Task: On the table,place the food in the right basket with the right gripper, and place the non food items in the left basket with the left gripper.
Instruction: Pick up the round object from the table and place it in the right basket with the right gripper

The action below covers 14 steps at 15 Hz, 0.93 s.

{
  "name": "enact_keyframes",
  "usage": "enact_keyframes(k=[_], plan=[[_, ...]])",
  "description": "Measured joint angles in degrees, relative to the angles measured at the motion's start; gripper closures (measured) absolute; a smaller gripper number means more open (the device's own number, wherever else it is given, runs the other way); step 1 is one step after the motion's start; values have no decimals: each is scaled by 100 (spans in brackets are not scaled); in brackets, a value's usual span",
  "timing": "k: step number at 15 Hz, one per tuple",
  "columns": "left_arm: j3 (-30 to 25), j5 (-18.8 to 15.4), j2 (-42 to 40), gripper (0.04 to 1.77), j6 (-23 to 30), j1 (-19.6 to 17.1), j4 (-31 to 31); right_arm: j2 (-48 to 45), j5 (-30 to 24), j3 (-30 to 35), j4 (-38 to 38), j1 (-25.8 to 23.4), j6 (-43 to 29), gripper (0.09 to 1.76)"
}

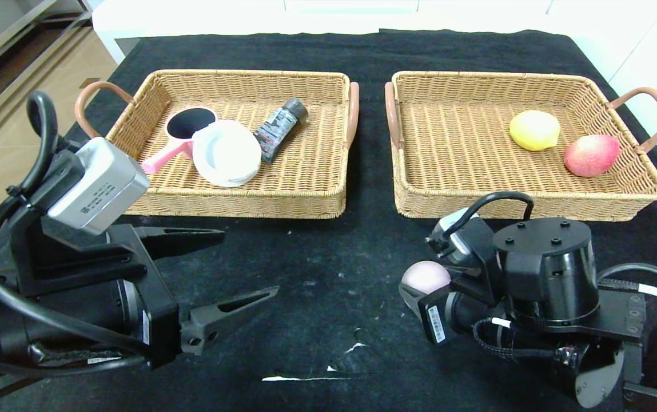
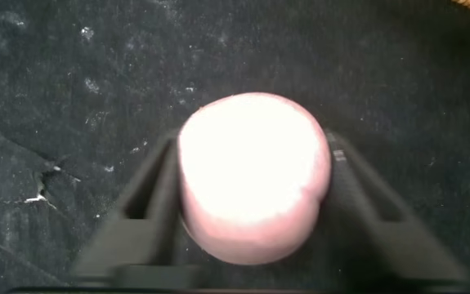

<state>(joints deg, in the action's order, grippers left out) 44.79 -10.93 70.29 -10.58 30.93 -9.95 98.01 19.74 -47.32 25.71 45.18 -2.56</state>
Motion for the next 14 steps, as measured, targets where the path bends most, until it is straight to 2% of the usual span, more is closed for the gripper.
enact_keyframes(k=[3,4,5,14], plan=[[2,2,0,9,0,0,2,0,-1,2,2,5,2,113],[2,0,2,9,0,0,0,-2,0,-5,9,7,0,149],[2,0,5,9,0,0,0,-2,0,-6,13,7,2,167],[-6,-6,11,9,0,0,2,-17,-1,-9,4,7,-5,167]])
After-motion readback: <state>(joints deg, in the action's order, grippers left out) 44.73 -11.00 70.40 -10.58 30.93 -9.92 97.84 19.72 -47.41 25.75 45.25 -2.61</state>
